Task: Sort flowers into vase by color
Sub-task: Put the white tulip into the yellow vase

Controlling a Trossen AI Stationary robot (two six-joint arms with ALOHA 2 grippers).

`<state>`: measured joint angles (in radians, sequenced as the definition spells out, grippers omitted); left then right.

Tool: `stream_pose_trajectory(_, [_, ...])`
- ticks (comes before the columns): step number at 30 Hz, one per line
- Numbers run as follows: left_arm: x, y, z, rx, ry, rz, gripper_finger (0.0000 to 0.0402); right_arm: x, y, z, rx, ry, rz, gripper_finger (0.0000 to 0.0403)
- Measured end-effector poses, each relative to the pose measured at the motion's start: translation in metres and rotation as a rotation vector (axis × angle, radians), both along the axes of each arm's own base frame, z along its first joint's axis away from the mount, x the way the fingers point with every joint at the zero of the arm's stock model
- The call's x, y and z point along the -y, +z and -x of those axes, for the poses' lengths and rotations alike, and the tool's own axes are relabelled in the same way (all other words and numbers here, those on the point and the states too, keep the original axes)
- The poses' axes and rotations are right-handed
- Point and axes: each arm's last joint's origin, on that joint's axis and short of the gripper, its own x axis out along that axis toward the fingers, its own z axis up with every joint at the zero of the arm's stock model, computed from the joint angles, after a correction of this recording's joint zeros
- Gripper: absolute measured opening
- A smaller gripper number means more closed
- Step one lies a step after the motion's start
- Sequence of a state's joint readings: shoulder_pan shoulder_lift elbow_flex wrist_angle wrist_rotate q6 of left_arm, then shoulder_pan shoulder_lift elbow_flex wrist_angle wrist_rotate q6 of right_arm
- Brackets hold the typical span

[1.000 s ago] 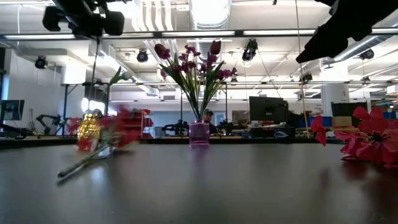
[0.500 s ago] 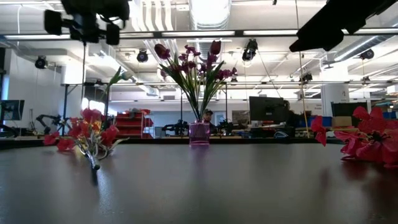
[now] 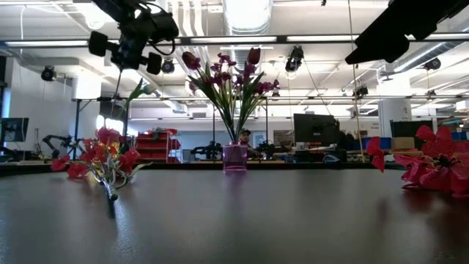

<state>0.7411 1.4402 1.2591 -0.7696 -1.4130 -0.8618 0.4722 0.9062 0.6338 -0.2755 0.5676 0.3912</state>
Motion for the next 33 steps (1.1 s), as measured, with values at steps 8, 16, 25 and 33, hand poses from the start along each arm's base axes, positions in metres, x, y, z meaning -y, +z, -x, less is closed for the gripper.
stream_pose_trajectory(8, [-0.039, 0.026, 0.014, 0.049, -0.12, 0.085, 0.0006, -0.009, -0.003, 0.006, -0.017, 0.021, -0.029, 0.027])
stream_pose_trajectory(16, [-0.032, 0.013, 0.026, 0.042, -0.123, 0.046, 0.0006, -0.01, -0.003, 0.007, -0.021, 0.021, -0.035, 0.027])
stream_pose_trajectory(25, [-0.01, -0.019, 0.041, 0.091, -0.15, 0.019, 0.0006, -0.009, -0.003, 0.007, -0.015, 0.001, -0.016, 0.027])
stream_pose_trajectory(33, [-0.008, -0.024, 0.041, 0.048, -0.187, 0.039, 0.0013, -0.009, -0.003, 0.007, 0.0, -0.023, -0.021, 0.027])
